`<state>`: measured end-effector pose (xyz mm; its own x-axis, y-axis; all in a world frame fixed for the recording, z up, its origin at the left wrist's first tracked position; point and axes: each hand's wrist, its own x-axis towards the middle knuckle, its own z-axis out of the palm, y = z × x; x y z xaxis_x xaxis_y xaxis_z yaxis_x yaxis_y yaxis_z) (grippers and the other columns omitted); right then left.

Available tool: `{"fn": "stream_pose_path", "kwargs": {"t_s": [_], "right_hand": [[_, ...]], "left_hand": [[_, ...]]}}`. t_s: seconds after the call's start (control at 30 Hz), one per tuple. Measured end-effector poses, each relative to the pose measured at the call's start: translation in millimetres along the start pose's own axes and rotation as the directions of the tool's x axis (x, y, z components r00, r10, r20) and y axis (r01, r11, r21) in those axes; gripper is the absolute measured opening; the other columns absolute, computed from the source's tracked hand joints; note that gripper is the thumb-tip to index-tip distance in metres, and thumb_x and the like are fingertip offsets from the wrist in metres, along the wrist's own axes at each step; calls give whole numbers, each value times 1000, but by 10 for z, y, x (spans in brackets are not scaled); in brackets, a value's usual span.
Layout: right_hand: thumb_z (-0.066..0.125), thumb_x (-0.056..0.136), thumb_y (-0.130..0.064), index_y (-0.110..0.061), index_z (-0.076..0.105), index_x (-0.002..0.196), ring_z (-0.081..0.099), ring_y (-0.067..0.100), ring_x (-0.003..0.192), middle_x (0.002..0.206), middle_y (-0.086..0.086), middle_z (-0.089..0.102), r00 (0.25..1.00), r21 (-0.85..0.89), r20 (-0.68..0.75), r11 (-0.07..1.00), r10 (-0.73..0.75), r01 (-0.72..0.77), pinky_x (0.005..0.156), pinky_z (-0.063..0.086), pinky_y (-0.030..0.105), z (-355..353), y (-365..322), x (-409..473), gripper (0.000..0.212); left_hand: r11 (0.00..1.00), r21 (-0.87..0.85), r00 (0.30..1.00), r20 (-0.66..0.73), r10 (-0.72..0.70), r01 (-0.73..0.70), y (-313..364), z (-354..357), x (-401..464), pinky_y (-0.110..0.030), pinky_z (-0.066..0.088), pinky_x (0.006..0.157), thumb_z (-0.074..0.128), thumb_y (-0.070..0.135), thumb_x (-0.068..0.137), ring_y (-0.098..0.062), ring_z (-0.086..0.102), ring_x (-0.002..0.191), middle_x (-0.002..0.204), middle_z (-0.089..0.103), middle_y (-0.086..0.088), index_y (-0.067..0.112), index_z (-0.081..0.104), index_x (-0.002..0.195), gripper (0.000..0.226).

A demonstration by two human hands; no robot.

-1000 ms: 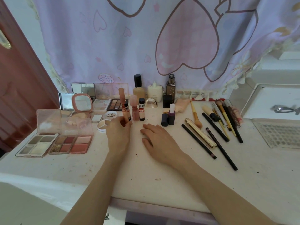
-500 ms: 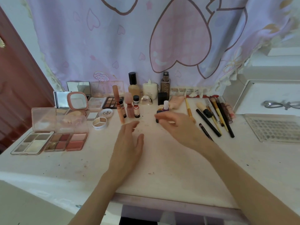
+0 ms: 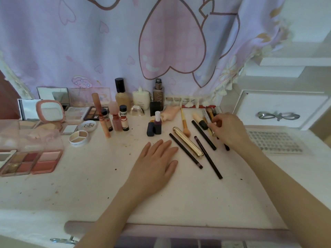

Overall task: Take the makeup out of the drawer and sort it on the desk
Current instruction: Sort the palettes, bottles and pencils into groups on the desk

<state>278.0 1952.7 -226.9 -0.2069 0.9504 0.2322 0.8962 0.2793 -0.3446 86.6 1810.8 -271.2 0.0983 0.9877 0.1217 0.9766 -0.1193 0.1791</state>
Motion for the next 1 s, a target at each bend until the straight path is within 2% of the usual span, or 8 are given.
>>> {"fn": "stream_pose_path", "kwargs": {"t_s": [0.4, 0.47, 0.57, 0.63, 0.7, 0.8, 0.9, 1.0], "right_hand": [[45, 92, -35, -3, 55, 115, 43, 34, 116, 124, 16, 50, 998, -282, 44, 958, -33, 44, 96, 37, 42, 299, -142, 270, 41], [46, 91, -33, -3, 56, 109, 46, 34, 109, 116, 17, 53, 999, -204, -26, 979, -29, 23, 94, 38, 41, 330, -133, 229, 36], [49, 88, -30, -7, 56, 92, 55, 30, 91, 92, 10, 58, 979, 186, -199, 983, 34, 3, 81, 46, 40, 262, -192, 83, 24], [55, 88, -27, -13, 57, 96, 59, 22, 86, 90, 4, 63, 971, 514, -193, 858, 139, -21, 78, 50, 34, 158, -294, -56, 16], [59, 89, -20, -13, 59, 95, 60, 10, 69, 84, 4, 67, 985, 788, -43, 612, 165, -68, 65, 51, 19, 53, -423, -219, 9], [62, 87, -12, -9, 65, 90, 54, 8, 58, 68, 1, 64, 982, 954, 185, 235, 41, -189, 54, 43, 16, -3, -590, -459, 6], [63, 85, -14, -1, 66, 95, 48, 6, 52, 60, -1, 58, 963, 951, 269, 165, -23, -262, 48, 39, 14, 78, -703, -618, 17], [63, 85, -19, 4, 61, 94, 47, 8, 46, 57, 3, 58, 933, 931, 353, 131, -68, -342, 41, 36, 15, 164, -786, -719, 25]], "left_hand": [[997, -75, 1000, -2, -1, 1, -9, -26, -2, -29, -4, 116, 22, 44, 98, -4, 1, 142, 154, 11, 15, 38, 19, 143, 46], [996, -87, 1000, -19, -1, -1, -11, -21, -8, -28, -5, 116, 23, 44, 97, -4, 2, 141, 153, 13, 16, 37, 21, 143, 46], [993, -116, 999, -49, 3, -9, -15, -26, -24, -26, -3, 116, 26, 42, 98, -2, 6, 141, 152, 17, 16, 35, 27, 141, 44], [989, -151, 997, -78, 0, -12, -15, -33, -36, -24, 0, 115, 29, 39, 98, -3, 12, 140, 150, 24, 14, 32, 30, 140, 43], [969, -248, 990, -132, -40, 6, -15, -62, -42, -22, 11, 113, 35, 38, 97, -4, 26, 134, 144, 36, 11, 29, 34, 139, 43], [826, -561, 951, -224, -214, 54, -3, -123, -28, -15, 35, 97, 53, 36, 89, -4, 48, 114, 126, 51, 12, 28, 32, 138, 53], [639, -768, 894, -259, -365, 39, -46, -155, -14, -11, 44, 81, 69, 27, 78, 1, 56, 93, 111, 55, 16, 33, 31, 132, 67], [720, -694, 873, -360, -329, -16, -48, -171, -52, -7, 41, 70, 71, 19, 77, 3, 53, 78, 91, 56, 18, 43, 41, 106, 49]]}}
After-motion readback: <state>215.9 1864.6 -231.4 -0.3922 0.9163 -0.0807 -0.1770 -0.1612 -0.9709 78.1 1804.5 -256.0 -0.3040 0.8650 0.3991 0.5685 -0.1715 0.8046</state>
